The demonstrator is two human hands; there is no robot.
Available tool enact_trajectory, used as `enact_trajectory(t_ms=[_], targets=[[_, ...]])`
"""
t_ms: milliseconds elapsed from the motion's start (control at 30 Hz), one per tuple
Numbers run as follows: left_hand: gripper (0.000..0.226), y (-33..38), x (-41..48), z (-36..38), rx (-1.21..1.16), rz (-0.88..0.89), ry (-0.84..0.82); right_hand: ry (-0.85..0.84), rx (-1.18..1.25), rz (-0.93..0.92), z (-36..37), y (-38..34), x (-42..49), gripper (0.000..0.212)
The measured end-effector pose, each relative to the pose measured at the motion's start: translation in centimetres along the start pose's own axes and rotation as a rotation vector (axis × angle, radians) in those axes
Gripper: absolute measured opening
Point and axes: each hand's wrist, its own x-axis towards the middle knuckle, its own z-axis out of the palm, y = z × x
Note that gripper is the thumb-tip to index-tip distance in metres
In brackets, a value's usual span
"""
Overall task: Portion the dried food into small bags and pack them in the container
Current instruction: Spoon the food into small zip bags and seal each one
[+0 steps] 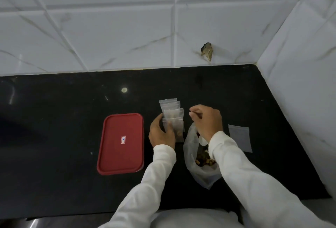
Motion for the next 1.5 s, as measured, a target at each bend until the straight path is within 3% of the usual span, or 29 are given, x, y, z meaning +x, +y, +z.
enact_trajectory(t_ms=[100,267,467,567,833,967,1100,1233,1333,1400,1500], targets=[[0.026,2.4,-2.3,0.4,-0.051,0.119,-0.038,0.101,0.174,0.029,-3.3,1.3,-2.1,0.014],[0.017,6.1,-6.4,3.7,-0.174,0.230,-0.383,0.203,0.292,0.227,-7.7,5.5,-4.8,0.016],[0.026,6.2,-11.0,10.9,-0.259,-0.053,-0.651,0.279,0.225,0.454,-9.2,12.4,-6.4,0.018],[0.040,5.7,-13.0,13.9,-0.116,-0.150,-0.732,0.228,0.186,0.519,-9.1,14.7,-6.6,0.025],[0.054,3.2,-14.1,17.7,0.278,-0.140,-0.710,0.035,0.225,0.590,-8.3,16.6,-6.1,0.047],[0.054,2.8,-13.8,18.1,0.294,-0.165,-0.713,0.024,0.225,0.593,-8.0,16.9,-5.5,0.049],[0.053,3.2,-13.1,17.9,0.259,-0.219,-0.728,0.031,0.381,0.633,-8.3,17.1,-5.2,0.045],[0.043,5.2,-12.2,16.5,-0.003,-0.235,-0.713,0.201,0.324,0.482,-9.9,15.1,-5.4,0.024],[0.023,7.6,-11.4,13.8,-0.264,-0.186,-0.613,0.365,0.153,0.109,-11.2,12.1,-5.9,0.016],[0.022,9.2,-10.7,11.4,-0.367,-0.155,-0.543,0.384,0.088,-0.078,-11.1,10.4,-6.2,0.016],[0.026,10.0,-9.5,8.1,-0.436,-0.141,-0.477,0.374,0.049,-0.196,-9.6,8.6,-6.5,0.016]])
